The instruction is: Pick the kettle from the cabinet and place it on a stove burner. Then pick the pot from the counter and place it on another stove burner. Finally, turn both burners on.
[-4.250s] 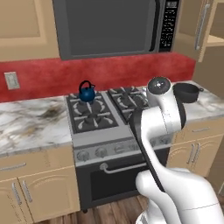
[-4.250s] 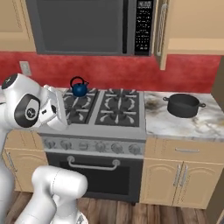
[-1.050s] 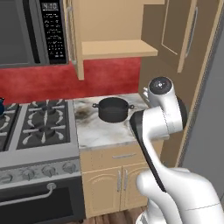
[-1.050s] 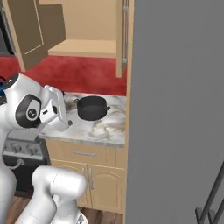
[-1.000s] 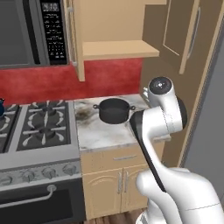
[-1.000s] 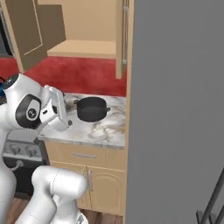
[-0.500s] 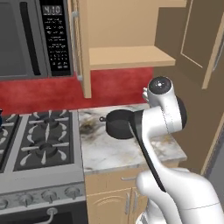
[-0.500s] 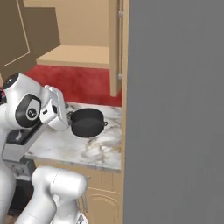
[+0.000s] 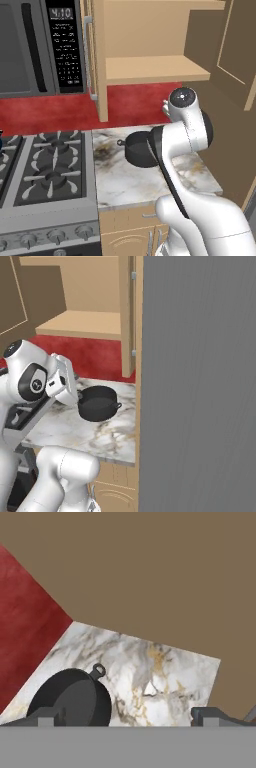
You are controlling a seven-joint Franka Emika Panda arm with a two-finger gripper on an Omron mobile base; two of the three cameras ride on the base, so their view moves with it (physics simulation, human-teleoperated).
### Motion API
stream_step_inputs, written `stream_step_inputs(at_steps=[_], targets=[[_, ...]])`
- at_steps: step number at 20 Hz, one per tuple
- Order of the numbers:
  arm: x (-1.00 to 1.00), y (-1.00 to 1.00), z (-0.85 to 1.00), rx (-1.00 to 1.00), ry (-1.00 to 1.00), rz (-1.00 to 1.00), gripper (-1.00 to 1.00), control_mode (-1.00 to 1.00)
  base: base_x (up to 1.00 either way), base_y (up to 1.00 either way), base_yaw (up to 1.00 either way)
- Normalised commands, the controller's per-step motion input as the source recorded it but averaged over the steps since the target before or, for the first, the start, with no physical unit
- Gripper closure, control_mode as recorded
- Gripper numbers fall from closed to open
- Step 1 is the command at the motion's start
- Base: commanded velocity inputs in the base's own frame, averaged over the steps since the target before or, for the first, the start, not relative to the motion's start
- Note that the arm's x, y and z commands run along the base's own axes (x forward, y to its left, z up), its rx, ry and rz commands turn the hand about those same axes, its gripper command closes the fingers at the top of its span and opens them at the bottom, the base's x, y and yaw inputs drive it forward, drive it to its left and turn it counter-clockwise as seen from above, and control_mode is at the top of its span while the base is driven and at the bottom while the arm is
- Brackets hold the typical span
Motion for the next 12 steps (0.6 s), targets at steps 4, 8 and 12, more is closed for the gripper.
stream_step_inputs(at_steps=[4,8,12], targets=[[0.14,0.0,-0.15,0.0,0.0,0.0,-1.0,-1.0,0.0,0.0,0.0],[0.3,0.05,-0.23,0.0,0.0,0.0,-1.0,-1.0,0.0,0.0,0.0],[0.34,0.06,-0.27,0.01,0.0,0.0,-1.0,-1.0,0.0,0.0,0.0]])
